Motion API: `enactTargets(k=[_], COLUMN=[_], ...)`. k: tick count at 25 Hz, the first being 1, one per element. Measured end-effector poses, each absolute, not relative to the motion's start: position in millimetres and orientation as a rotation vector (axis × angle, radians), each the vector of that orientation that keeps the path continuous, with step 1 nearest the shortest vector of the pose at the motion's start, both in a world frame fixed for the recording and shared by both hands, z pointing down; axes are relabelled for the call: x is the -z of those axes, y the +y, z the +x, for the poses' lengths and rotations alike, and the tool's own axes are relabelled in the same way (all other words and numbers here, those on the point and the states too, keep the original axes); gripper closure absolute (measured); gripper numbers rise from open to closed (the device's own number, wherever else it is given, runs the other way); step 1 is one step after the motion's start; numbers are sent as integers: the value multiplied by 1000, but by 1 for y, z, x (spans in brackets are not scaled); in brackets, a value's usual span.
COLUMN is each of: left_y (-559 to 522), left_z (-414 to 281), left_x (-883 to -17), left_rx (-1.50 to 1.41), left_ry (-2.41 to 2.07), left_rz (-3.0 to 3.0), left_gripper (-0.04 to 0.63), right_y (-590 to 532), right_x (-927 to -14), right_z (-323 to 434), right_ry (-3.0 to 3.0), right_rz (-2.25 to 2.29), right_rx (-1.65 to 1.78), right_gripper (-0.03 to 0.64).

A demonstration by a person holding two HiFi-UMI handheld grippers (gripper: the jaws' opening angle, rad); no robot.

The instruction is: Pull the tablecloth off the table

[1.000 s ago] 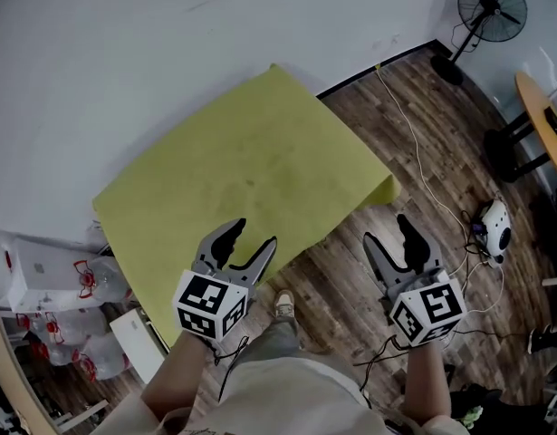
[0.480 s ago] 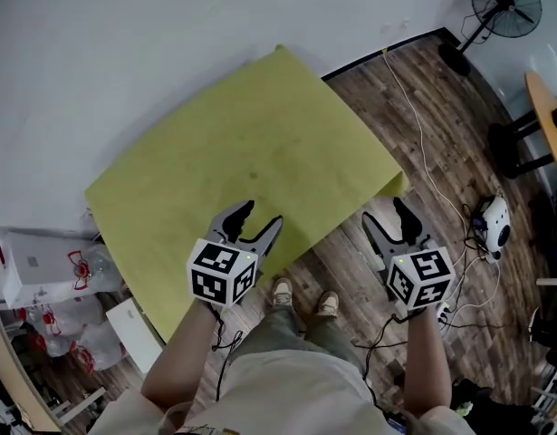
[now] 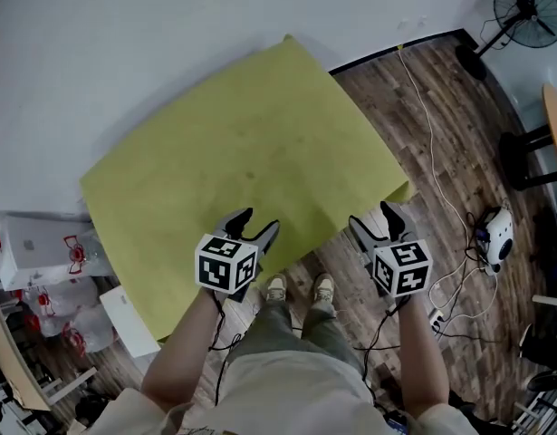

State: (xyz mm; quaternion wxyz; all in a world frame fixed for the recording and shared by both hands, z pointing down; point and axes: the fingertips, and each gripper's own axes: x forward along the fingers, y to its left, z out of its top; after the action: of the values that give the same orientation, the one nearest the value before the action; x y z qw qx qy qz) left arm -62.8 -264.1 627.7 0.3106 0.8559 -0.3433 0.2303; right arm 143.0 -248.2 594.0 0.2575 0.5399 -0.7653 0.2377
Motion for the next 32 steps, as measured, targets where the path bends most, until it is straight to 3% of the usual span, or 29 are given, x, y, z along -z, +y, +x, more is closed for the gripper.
enactTargets(k=[15,27,29,32], left_y=[-265,-259,-259,-260], left_z=[-64,-64,-64,-64], left_x=[-726,-756,-756,-755], left_rx=[-834,-1013,-1007,-985], left_ry=[-1079,-1221,-1231,-1252], left_rz=[1994,1964,1967,1958], left_gripper=[276,281,284,317], right_y=[-293,-283,-282,-279], right_x=[-701,-735,-734,-734], right_z=[158,170,169,161], right_ry=[-2009,-1936,-1938,-1960], right_rz=[1244,1247,1260,1256], right_rx=[-710,-659,-654,-640], right_gripper=[253,242,250,335])
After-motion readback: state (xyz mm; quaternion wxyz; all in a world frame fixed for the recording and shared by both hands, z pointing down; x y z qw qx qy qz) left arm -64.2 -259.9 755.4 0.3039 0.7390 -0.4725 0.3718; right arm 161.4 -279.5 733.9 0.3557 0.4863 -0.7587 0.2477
